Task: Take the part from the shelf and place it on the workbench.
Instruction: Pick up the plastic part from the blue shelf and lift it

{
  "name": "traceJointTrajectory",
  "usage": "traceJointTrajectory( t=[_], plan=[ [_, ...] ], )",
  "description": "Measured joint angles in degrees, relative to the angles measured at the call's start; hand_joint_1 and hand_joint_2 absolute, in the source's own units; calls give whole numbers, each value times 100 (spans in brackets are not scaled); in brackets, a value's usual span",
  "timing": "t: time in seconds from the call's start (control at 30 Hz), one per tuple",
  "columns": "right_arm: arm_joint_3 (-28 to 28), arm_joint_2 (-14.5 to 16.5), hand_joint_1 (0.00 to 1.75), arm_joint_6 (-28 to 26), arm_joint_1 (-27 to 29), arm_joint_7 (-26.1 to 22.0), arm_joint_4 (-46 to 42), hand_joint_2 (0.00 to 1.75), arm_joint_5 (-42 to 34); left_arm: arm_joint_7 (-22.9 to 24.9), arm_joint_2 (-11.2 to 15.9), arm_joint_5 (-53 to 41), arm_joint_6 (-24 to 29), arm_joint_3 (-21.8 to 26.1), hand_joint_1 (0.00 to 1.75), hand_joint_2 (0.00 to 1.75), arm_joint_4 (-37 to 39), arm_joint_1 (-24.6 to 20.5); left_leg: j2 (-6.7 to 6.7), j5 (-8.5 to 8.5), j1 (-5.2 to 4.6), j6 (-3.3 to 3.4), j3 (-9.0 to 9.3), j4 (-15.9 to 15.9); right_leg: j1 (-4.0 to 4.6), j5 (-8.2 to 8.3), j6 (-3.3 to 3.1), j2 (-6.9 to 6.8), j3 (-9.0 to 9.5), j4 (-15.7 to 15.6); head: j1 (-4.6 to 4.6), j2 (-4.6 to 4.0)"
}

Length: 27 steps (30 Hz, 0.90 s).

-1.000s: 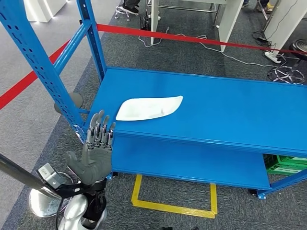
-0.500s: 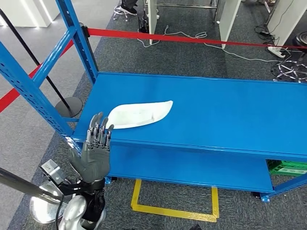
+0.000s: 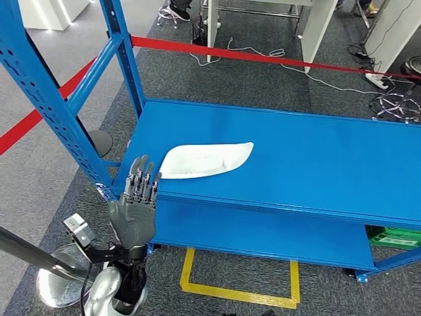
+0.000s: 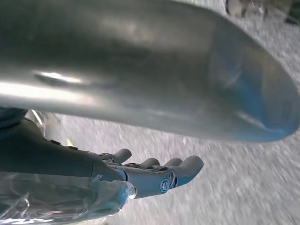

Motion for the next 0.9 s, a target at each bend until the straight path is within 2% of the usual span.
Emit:
traceJointTrajectory(
  t=[0.03, 0.1, 0.13, 0.17, 0.3, 0.37, 0.43, 0.47, 0.5, 0.53, 0.57, 0.6, 0.67, 0.7, 0.73, 0.8, 0.83, 0.9],
  plan=[
    [-35, 0, 0, 52, -1, 14, 0, 0, -47, 9, 0, 26, -21, 0, 0, 175, 5, -1, -4, -9, 0, -5, 17, 0, -1, 170, -8, -1, 97, -226, -1, 0],
    [-93, 0, 0, 109, -11, 35, 1, 0, -97, 15, -1, 49, -40, -2, 0, 175, 10, -3, -11, -38, -10, -40, 56, 5, -1, 550, -27, -5, 480, -1015, 2, 0],
    [-116, 0, 0, 123, -19, 39, 1, 0, -108, 16, 0, 52, -42, -2, 0, 175, 10, -4, -13, -50, -21, -66, 67, 10, 1, 654, -47, -3, 631, -1314, -2, 0],
    [-137, 0, 0, 131, -24, 41, 2, 0, -115, 17, 1, 54, -44, -2, 0, 175, 10, -5, -15, -55, -30, -94, 73, 9, 7, 694, -69, 1, 717, -1482, -5, 0],
    [-175, 0, 0, 139, -21, 52, 2, 0, -130, 20, 4, 57, -53, -3, 0, 175, 10, -9, -12, -103, -22, -221, 63, 38, 7, 710, -206, 12, 749, -1556, -16, 0],
    [-177, 0, 0, 139, -27, 51, 2, 0, -130, 20, 9, 57, -58, -4, 0, 175, 13, -15, -5, -359, -20, -282, -135, 462, -19, 717, -263, 6, 767, -1579, -41, 0],
    [-179, 0, 0, 139, -30, 50, 2, 0, -131, 20, 13, 58, -59, -4, 0, 175, 22, -18, -2, -684, -14, -320, -513, 1202, -22, 708, -288, 0, 767, -1580, -56, 0],
    [-180, 0, 0, 141, -28, 50, 2, 44, -141, 20, 14, 61, -60, -3, 0, 175, 27, -19, -2, -748, -12, -328, -657, 1461, -22, 705, -292, -2, 769, -1579, -55, 0],
    [-188, 0, 0, 146, -27, 50, 2, 87, -162, 20, 15, 65, -66, -3, 0, 175, 31, -20, -2, -706, -12, -328, -713, 1537, -23, 703, -293, -1, 771, -1579, -55, 0],
    [-205, 0, 0, 154, -28, 50, 2, 131, -184, 24, 15, 75, -80, -3, 0, 175, 33, -22, -1, -562, -11, -321, -659, 1398, -23, 701, -290, 3, 777, -1579, -56, 0],
    [-225, 0, 0, 172, -29, 60, 2, 175, -187, 28, 14, 85, -103, -3, 0, 175, 34, -27, 1, -359, -11, -308, -512, 1088, -24, 696, -282, 8, 785, -1579, -55, 0],
    [-243, 0, 0, 192, -28, 76, 2, 175, -167, 32, 14, 88, -134, -6, 0, 175, 34, -39, 8, -173, -13, -292, -321, 707, -16, 688, -266, 13, 791, -1575, -58, 0],
    [-258, 0, 0, 224, -26, 128, 2, 175, -99, 27, 13, 64, -196, -17, 0, 87, 35, -77, 13, 5, -13, -241, -34, 119, 10, 669, -214, 21, 783, -1560, -54, 0],
    [-259, 0, 0, 230, -25, 154, 2, 175, -82, 18, 12, 45, -219, -25, 0, 44, 37, -94, 11, 14, -11, -219, 17, -2, 23, 661, -193, 20, 774, -1554, -52, 0],
    [-261, 0, 0, 233, -26, 184, 2, 175, -80, 9, 11, 25, -233, -33, 0, 0, 39, -105, 2, 9, -9, -203, 25, -38, 28, 652, -215, 17, 763, -1558, -44, 0],
    [-265, 0, 0, 253, -26, 257, 2, 175, -64, -3, 11, 3, -245, -49, 0, 0, 46, -119, -7, 20, -13, -192, 26, -47, 30, 653, -265, 9, 770, -1584, -38, 0],
    [-266, 0, 0, 265, -26, 288, 2, 175, -47, -7, 11, -5, -245, -56, 0, 44, 54, -134, -10, 18, -18, -185, 27, -47, 29, 661, -277, 8, 779, -1603, -35, 0],
    [-267, -1, 0, 268, -28, 318, 2, 175, -18, -12, 11, -18, -240, -67, 0, 131, 74, -166, -11, 16, -25, -160, 27, -46, 24, 692, -220, 8, 815, -1641, -37, 0]
  ],
)
